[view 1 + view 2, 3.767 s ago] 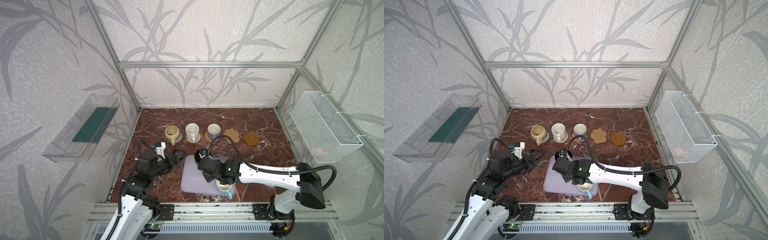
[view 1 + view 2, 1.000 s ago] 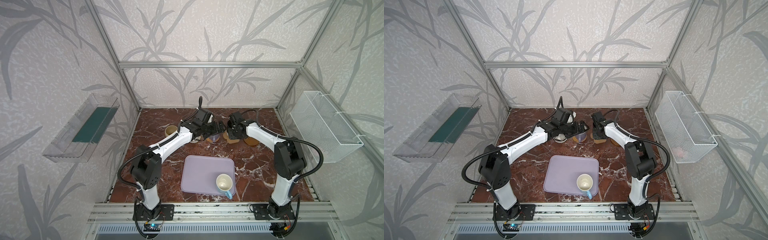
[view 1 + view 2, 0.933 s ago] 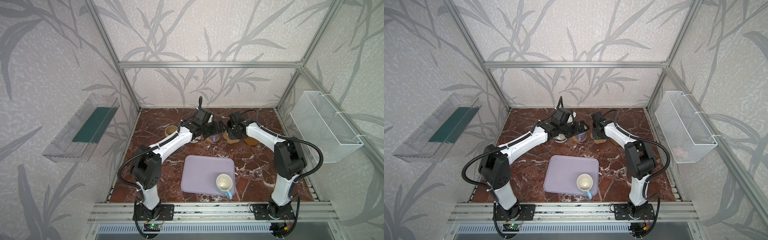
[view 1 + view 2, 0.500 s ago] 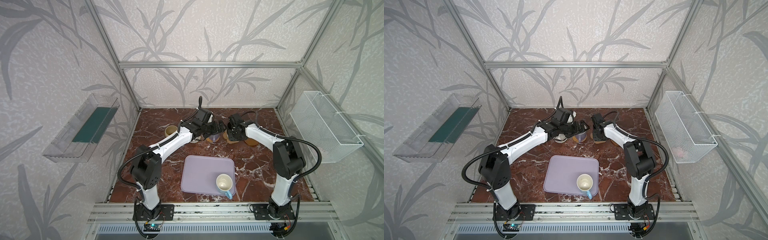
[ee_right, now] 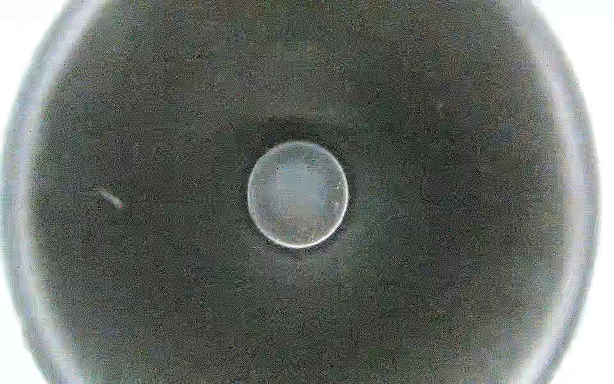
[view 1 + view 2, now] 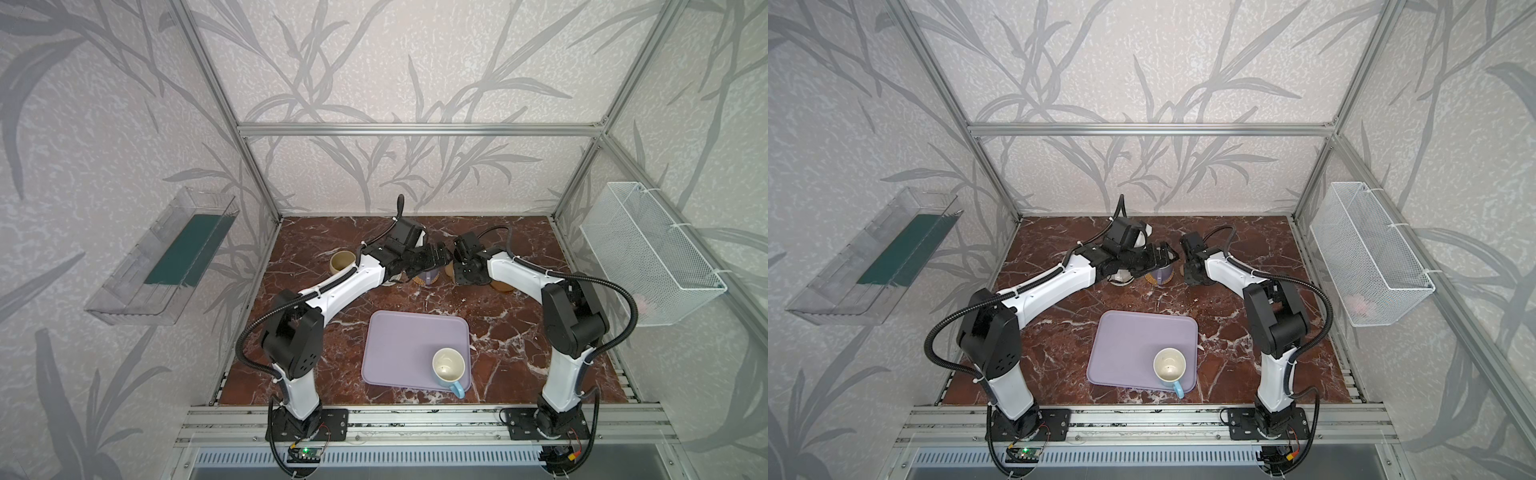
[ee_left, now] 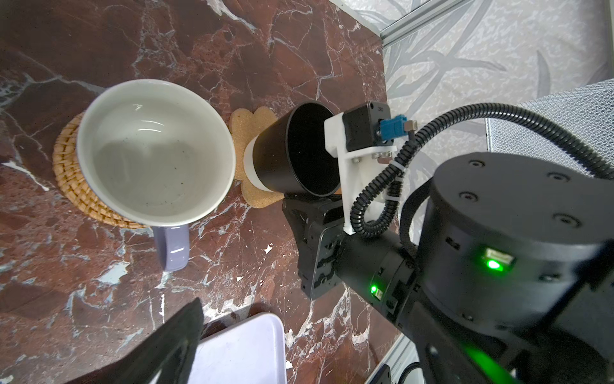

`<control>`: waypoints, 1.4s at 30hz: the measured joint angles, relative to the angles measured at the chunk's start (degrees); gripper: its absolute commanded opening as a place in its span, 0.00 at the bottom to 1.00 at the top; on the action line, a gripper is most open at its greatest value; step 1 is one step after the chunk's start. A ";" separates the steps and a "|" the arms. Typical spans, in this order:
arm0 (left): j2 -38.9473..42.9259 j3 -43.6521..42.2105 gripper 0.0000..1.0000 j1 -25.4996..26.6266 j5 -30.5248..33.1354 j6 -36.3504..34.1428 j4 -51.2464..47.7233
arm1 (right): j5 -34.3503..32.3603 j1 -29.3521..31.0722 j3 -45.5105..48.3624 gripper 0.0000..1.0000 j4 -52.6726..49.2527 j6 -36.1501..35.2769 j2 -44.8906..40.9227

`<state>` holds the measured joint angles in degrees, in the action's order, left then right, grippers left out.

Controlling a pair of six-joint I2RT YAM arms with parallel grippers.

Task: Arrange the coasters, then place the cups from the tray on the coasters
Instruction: 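Lower the black mug onto the cork flower coaster and open right gripper, then withdraw right gripper and move it down over the light-blue mug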

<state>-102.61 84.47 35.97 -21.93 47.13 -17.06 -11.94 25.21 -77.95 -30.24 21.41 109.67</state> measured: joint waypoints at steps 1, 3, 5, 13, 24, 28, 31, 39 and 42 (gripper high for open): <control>0.00 -0.02 0.99 0.00 0.00 0.00 -0.02 | -0.02 0.00 -0.02 0.10 0.02 0.00 0.00; 0.04 -0.22 0.99 0.00 0.00 0.00 0.07 | 0.00 0.00 -0.07 0.27 -0.02 -0.02 0.00; 0.07 -0.48 0.99 0.00 0.02 0.00 0.11 | 0.11 -0.02 -0.07 0.41 -0.09 0.24 0.09; 0.74 -2.62 0.99 -0.02 0.04 -0.02 0.42 | 0.57 0.02 0.02 0.67 -0.09 0.59 0.00; 8.81 -7.43 0.99 -0.04 0.63 -0.68 0.02 | 2.58 0.02 6.62 0.99 -0.09 0.57 -13.18; 13.29 -9.77 0.99 -0.09 0.61 -1.09 0.00 | 2.45 0.02 9.79 0.99 0.55 -1.60 -22.03; 15.76 -11.50 0.95 -0.20 0.37 -1.57 -0.09 | 1.70 0.02 13.62 0.99 1.84 -3.58 -28.37; 20.44 -16.94 0.99 -0.28 -0.48 -2.86 -1.14 | 3.21 -0.13 20.52 0.99 2.21 -6.56 -39.85; 22.67 -19.21 0.99 -0.28 -0.46 -3.30 -2.38 | 9.14 -0.11 20.74 0.99 0.02 -7.58 -42.27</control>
<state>-79.94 65.25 35.68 -22.39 43.83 -19.44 -2.81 25.10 -57.21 -30.22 13.82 67.40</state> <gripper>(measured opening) 0.993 0.991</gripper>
